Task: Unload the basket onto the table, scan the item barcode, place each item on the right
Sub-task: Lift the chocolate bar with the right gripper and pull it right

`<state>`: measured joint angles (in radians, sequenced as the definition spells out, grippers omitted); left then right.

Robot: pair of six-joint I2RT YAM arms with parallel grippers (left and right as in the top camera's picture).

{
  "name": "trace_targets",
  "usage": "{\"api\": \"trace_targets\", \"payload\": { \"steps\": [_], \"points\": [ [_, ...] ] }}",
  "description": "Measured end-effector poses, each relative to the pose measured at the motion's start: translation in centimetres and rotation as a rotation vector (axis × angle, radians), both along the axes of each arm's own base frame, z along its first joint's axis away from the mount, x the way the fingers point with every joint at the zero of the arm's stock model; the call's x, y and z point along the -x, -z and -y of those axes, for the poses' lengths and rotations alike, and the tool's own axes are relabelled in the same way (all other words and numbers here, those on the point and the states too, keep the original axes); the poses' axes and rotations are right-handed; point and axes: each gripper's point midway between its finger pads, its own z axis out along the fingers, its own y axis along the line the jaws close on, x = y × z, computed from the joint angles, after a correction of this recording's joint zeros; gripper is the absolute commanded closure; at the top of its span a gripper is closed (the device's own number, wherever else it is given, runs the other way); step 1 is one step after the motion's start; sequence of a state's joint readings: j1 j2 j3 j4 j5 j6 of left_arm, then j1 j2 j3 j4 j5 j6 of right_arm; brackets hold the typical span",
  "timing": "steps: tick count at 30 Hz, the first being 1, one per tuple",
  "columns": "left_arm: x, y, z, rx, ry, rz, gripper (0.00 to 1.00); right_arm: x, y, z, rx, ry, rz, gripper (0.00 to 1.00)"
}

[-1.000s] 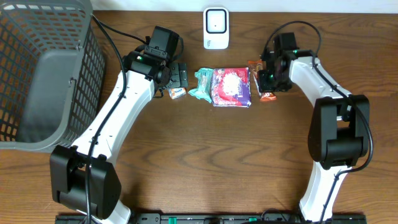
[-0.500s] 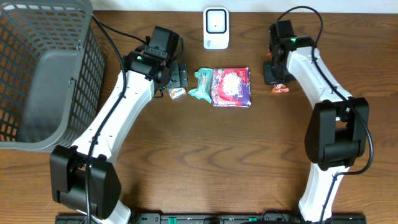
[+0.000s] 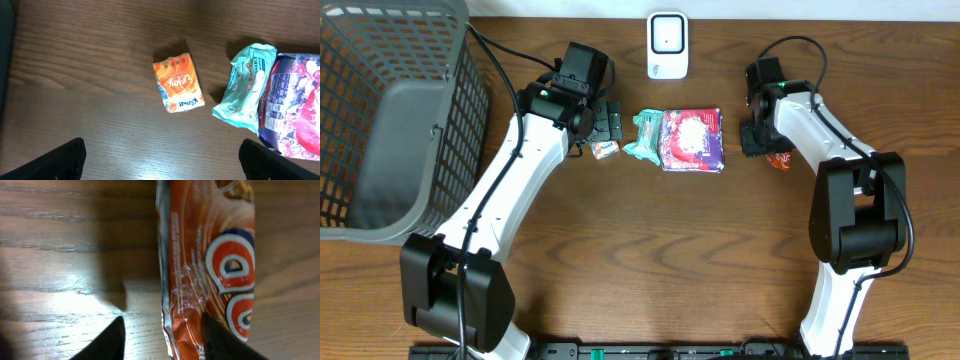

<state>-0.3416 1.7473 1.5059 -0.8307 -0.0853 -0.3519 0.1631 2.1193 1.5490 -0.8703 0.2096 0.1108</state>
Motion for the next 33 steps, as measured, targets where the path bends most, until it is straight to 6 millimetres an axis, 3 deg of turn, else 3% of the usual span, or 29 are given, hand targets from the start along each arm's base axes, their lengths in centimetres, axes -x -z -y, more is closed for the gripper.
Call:
{"api": "trace_targets", "payload": {
  "steps": [4,9,13,18,21,24,33],
  "points": [
    [0.0,0.0,0.0,0.000,0.000,0.000,0.02,-1.4,-1.5,0.0,0.009,-0.019,0.040,0.50],
    [0.0,0.0,0.0,0.000,0.000,0.000,0.02,-4.4,-4.2,-0.1,0.019,-0.048,0.149,0.35],
    [0.0,0.0,0.0,0.000,0.000,0.000,0.02,-5.0,-4.7,0.1,0.027,-0.083,0.167,0.30],
    [0.0,0.0,0.0,0.000,0.000,0.000,0.02,-5.0,-4.5,0.5,-0.007,-0.109,0.151,0.26],
    [0.0,0.0,0.0,0.000,0.000,0.000,0.02,-4.9,-3.9,0.5,-0.017,-0.119,0.138,0.30],
    [0.0,0.0,0.0,0.000,0.000,0.000,0.02,-4.5,-3.0,0.1,-0.022,-0.140,0.112,0.38],
    [0.0,0.0,0.0,0.000,0.000,0.000,0.02,-2.6,0.8,-0.6,-0.008,-0.161,0.021,0.38]
  ]
}}
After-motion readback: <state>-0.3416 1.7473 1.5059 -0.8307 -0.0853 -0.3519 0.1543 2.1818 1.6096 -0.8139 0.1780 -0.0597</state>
